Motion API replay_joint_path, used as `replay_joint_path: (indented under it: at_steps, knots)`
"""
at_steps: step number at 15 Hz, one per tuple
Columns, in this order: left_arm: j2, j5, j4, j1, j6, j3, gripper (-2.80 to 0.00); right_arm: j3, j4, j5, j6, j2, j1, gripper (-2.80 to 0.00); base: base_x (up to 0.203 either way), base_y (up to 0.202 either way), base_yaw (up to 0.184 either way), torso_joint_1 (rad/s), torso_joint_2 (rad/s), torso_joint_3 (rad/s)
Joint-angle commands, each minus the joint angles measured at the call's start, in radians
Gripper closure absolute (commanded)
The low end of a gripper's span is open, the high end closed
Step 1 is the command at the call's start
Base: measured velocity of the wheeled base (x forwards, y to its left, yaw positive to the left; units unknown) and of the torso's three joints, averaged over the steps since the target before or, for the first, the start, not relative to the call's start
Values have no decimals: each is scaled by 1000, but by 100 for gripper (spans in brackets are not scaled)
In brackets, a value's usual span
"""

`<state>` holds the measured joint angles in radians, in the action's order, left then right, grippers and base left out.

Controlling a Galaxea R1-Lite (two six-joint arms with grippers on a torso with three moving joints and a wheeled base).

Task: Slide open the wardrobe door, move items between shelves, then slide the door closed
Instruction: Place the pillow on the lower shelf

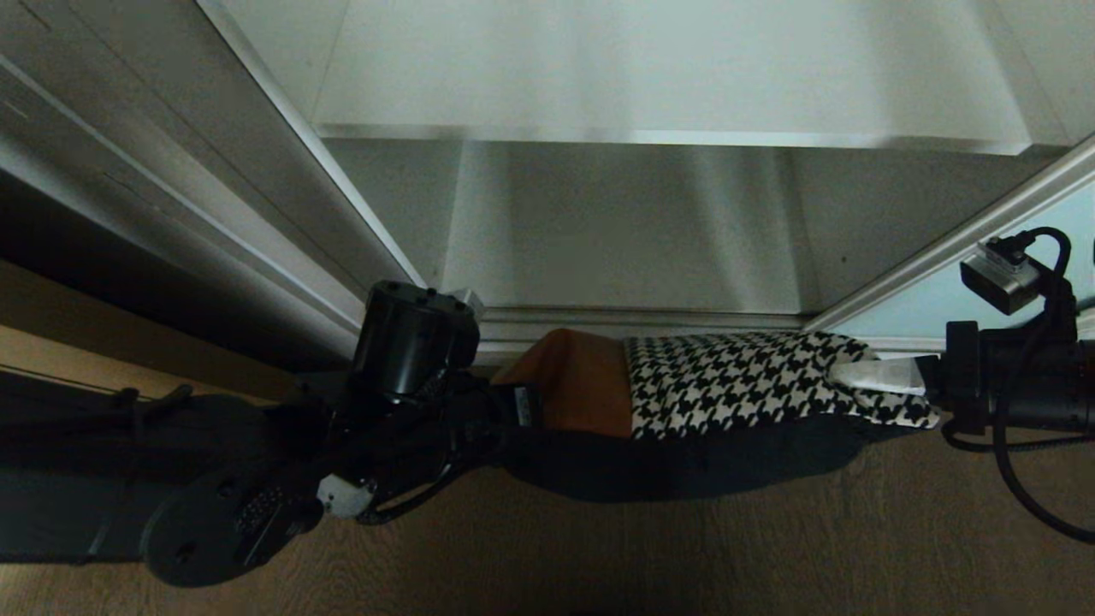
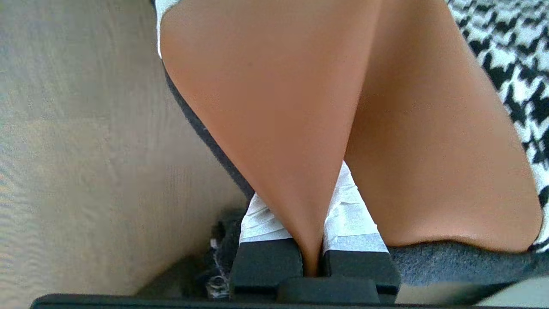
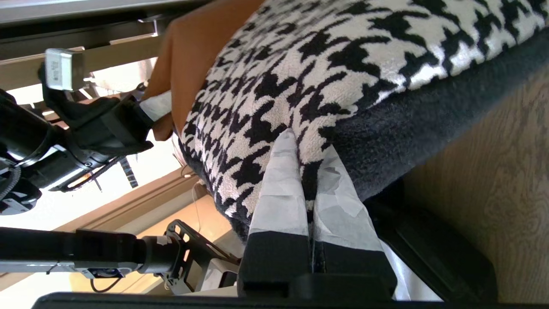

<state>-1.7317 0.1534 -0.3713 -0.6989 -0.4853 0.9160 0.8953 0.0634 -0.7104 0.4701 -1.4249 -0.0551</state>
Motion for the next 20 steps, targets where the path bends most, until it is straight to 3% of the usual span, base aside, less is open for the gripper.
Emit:
replay_joint_path:
  at_steps: [1, 7, 14, 20]
  knots:
    - [-35, 3, -8, 17, 13, -4, 0, 2, 1, -3, 0, -40, 0, 0, 0, 0, 0, 0, 0, 0]
    - [-200, 3, -89, 107, 32, 118, 0, 121, 113, 0, -2, -245, 3, 0, 0, 0, 0, 0, 0, 0]
    - [-349, -4, -114, 206, 64, 460, 0, 381, 179, -8, -5, -390, 0, 0, 0, 0, 0, 0, 0, 0]
    - [-193, -8, -34, 219, 70, 504, 0, 365, 174, -11, 0, -221, 0, 0, 0, 0, 0, 0, 0, 0]
